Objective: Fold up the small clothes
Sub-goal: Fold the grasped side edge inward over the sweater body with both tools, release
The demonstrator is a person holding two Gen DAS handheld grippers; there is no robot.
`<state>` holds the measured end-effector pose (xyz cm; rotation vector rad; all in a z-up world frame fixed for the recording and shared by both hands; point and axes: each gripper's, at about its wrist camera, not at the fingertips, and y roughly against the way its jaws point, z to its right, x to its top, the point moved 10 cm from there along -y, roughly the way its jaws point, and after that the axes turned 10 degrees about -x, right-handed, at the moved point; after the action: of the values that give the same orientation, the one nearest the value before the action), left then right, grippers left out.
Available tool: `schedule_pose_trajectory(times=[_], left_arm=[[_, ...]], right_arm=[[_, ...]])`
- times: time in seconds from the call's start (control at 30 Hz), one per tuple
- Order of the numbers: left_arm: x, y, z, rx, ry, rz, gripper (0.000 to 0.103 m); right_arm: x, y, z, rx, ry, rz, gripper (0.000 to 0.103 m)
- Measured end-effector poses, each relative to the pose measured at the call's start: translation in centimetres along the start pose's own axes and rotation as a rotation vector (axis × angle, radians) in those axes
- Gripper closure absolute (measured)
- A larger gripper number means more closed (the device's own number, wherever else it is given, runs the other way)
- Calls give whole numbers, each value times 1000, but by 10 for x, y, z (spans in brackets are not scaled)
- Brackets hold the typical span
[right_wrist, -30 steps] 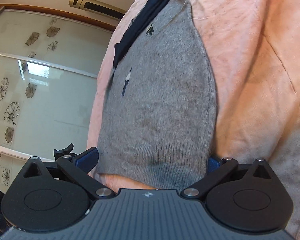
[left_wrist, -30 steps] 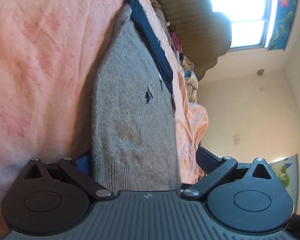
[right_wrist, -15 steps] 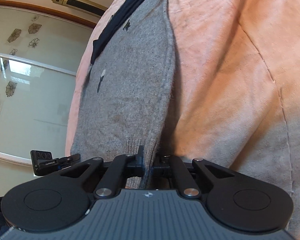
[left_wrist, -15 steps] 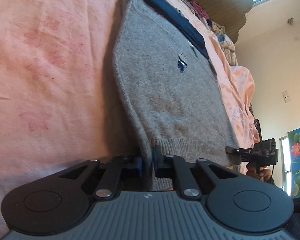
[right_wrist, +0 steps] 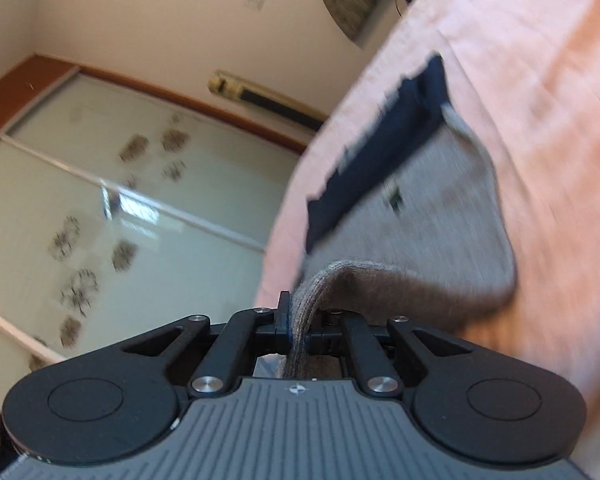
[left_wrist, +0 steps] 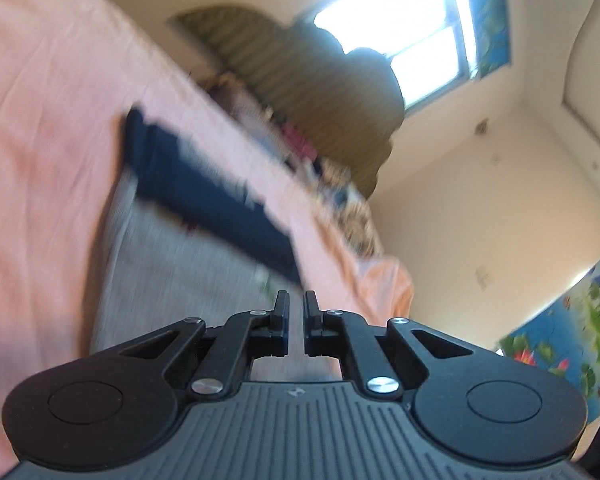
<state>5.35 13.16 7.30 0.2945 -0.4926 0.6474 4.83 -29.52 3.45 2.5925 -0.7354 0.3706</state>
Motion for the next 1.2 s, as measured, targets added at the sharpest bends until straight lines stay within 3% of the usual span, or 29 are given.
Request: schedule_pose_trajectory(times=[0.07,0.13,0.17,0.23,0.3,0.33,0.37,0.43,0.6,0.73,0.8,1.0,1.2], left_arm=[[35,-19,-8,-12,-13,51,97],[60,-46,-21,15,-40,30,97],[66,-59,-27,38,-63,2,97],[60,-78,-32,156,-186,-74,97],[39,-89,-32,226,-305,-191,89],[22,-93,-33,246,-350,-245,74],[8,-95,-36,261,-377,-280,44],[-29,-93,-47,290,-416,-350,10],[-98,-99,-65,271,-386,-554,11],[-138,-92,-40,101,-305,-690,12],[-147,-85,-26,18,-274,-716,11],[-124,-77,-35,89,-247,-636,11],[-145,-106,-29,219,-471,-727,12]], right_arm=[[41,-25,4,12,-31,49,91],[76,-52,15,4,-53,63,91],[89,-67,22,-16,-59,54,91],[97,-92,34,-55,-67,9,91],[91,-105,40,-71,-49,-38,91],[85,-107,43,-73,-44,-52,91],[78,-106,47,-74,-48,-60,91],[66,-99,56,-70,-80,-59,91],[43,-59,56,-53,-102,-30,91],[29,-10,33,29,-76,6,91],[20,10,30,56,-82,18,91],[-10,21,58,11,-170,-9,90],[-16,15,59,28,-178,-18,88]])
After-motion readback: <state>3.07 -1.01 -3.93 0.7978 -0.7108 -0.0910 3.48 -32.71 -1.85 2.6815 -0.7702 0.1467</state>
